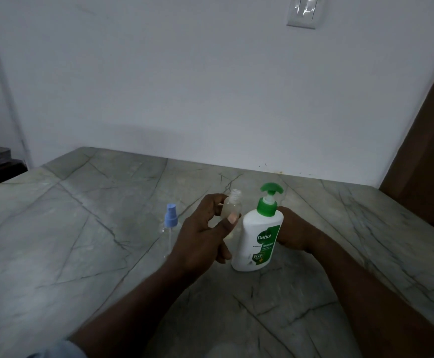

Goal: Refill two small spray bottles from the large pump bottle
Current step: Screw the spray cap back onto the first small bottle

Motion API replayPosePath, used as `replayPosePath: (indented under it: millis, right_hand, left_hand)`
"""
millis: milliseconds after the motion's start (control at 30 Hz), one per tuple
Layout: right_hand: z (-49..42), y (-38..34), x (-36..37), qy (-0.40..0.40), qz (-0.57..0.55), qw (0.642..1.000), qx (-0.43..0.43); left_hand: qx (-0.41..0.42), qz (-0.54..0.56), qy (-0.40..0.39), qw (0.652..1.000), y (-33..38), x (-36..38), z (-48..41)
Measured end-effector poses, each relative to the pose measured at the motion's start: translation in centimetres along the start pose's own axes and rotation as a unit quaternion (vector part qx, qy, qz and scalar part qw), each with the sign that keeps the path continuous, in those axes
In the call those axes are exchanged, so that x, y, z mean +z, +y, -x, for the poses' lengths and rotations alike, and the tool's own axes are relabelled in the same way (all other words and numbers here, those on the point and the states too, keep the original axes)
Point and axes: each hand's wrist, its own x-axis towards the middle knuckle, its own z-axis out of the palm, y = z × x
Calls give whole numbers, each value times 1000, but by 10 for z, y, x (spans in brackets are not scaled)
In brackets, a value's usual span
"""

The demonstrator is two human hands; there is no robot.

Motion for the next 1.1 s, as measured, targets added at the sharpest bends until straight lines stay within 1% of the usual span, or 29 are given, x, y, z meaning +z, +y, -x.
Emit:
replayPosePath:
  millis: [33, 100, 167, 267, 400, 500, 600, 767, 833, 900, 1000, 1100]
  right_hand:
    - [1, 1, 0, 24, -31, 999, 4]
    - [1, 1, 3, 87, -134, 987, 15]
    - [-2, 4, 6, 147, -250, 957, 28]
    - [-8, 8, 10, 185, -381, 905, 46]
    - [-13, 9, 13, 194, -468, 861, 51]
    - [-14, 10, 11, 189, -549, 813, 34]
    - [-12, 12, 0, 206, -598, 774, 30]
    - [-7, 2, -26, 264, -664, 699, 12]
    - [-6, -6, -33, 284, -666, 690, -1]
    - [-5, -15, -37, 293, -650, 701, -12]
    - [-1, -27, -33, 306, -613, 728, -15]
    - [8, -32, -27, 332, -592, 735, 10]
  left_hand:
    - [-2, -11, 3, 1000, -2, 1, 0]
    - [-9, -25, 11, 1000, -5, 3, -1]
    - [-18, -40, 27, 999, -9, 5, -2]
    - [-38, -80, 49, 995, -15, 5, -6]
    - [-60, -130, 54, 988, -20, 6, -9]
    - [-62, -166, 51, 983, -23, 8, -11]
    - [-67, -188, 54, 978, -23, 8, -11]
    - [-24, -171, 83, 981, -20, 12, -6]
    - [-9, -161, 100, 982, -17, 12, -4]
    - [6, -153, 110, 982, -15, 11, -2]
    - [28, -144, 122, 982, -12, 10, 2]
    - [49, -149, 123, 980, -9, 12, 6]
